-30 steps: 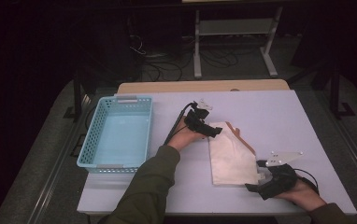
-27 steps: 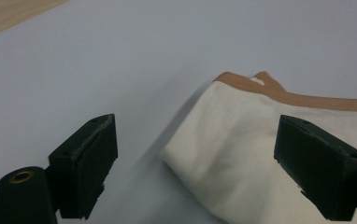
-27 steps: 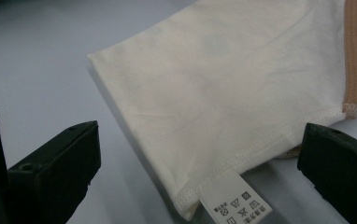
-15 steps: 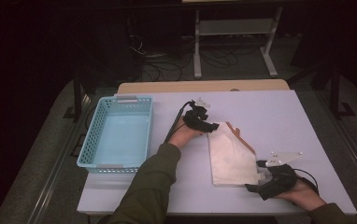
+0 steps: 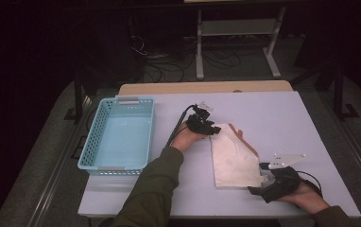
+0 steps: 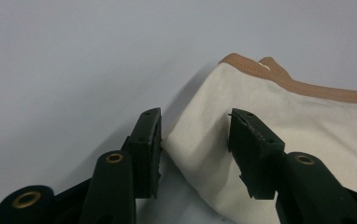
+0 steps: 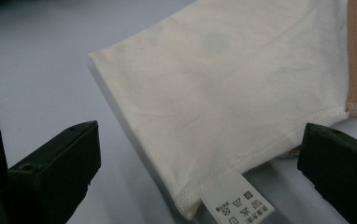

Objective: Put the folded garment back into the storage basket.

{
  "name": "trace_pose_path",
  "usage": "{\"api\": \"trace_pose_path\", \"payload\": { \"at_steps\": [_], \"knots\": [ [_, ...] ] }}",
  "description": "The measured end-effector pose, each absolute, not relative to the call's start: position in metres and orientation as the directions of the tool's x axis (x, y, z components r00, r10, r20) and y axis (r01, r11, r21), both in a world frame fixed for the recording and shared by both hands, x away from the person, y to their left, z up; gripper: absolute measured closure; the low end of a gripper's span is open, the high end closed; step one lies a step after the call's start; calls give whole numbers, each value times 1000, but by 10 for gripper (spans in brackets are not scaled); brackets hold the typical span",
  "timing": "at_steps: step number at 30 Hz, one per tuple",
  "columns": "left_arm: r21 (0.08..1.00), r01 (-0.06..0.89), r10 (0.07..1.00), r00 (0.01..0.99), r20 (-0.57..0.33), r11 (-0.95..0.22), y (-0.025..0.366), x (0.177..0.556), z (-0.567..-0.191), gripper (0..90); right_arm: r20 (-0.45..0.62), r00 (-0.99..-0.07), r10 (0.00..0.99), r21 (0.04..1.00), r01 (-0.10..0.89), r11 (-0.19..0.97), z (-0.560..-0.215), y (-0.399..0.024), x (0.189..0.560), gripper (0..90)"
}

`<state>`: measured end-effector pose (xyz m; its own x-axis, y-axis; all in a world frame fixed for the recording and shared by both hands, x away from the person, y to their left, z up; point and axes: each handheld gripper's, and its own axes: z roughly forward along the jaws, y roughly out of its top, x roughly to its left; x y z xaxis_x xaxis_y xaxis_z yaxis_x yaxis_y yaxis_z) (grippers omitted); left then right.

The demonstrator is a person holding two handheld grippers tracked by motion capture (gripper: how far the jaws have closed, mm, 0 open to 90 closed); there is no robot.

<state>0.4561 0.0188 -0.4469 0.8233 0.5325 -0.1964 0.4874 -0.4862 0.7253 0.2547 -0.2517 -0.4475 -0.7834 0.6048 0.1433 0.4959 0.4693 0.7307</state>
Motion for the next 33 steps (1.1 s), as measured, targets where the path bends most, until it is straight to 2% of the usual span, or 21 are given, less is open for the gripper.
{"api": "trace_pose_path", "payload": {
  "at_steps": [15, 19, 28, 33],
  "knots": [
    [718, 501, 527, 821, -218, -484, 19, 456, -453, 640, 144, -785, 602, 729, 495, 472, -448, -252, 255, 0],
    [716, 488, 525, 828, -198, -499, 16, 453, -452, 696, 144, -785, 602, 729, 496, 471, -448, -251, 255, 0],
    [713, 459, 523, 839, -152, -530, 14, 449, -451, 743, 144, -783, 606, 723, 501, 475, -448, -252, 255, 0],
    [717, 455, 522, 840, -150, -528, 14, 449, -452, 748, 137, -780, 610, 715, 504, 484, -448, -254, 253, 68]
  ]
}}
